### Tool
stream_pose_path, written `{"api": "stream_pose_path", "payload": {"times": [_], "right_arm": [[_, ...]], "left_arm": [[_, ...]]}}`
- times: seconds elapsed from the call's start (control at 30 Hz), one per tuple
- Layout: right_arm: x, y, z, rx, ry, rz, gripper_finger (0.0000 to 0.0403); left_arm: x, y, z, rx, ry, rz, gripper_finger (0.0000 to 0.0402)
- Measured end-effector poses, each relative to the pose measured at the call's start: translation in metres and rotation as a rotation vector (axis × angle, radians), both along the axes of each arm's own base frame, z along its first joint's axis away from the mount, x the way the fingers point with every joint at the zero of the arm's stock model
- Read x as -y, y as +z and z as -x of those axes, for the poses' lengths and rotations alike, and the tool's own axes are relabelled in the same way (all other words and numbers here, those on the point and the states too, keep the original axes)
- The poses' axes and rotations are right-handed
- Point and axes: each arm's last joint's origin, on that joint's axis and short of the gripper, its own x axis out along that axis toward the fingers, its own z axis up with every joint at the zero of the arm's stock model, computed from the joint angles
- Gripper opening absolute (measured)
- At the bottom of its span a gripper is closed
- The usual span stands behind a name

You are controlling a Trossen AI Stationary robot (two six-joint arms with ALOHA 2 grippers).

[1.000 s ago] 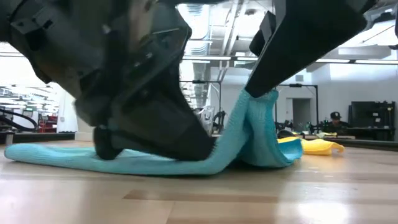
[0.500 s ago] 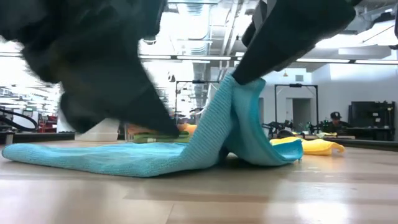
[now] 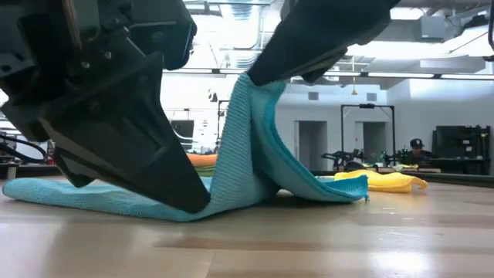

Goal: Fold microfiber towels
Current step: Fold the blue microfiber cloth

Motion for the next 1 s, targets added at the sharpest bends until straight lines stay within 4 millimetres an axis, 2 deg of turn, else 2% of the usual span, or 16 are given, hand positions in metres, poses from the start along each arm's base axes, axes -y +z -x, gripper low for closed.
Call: {"api": "stream_pose_path", "payload": {"times": [0.33, 0.6, 1.0], "right_arm": [[0.008, 0.001, -0.006, 0.007, 0.048, 0.007, 0.0022], [0.004, -0.025, -0.009, -0.061, 0.057, -0.007, 0.0023], [0.003, -0.019, -0.015, 0.021, 0.091, -0.017, 0.0020]], "left_arm": [[0.000, -0.002, 0.000, -0.006, -0.002, -0.001, 0.0000], [-0.001, -0.002, 0.004, -0.062, -0.011, -0.011, 0.0000], [0.000, -0.003, 0.008, -0.086, -0.011, -0.029, 0.0000]]}}
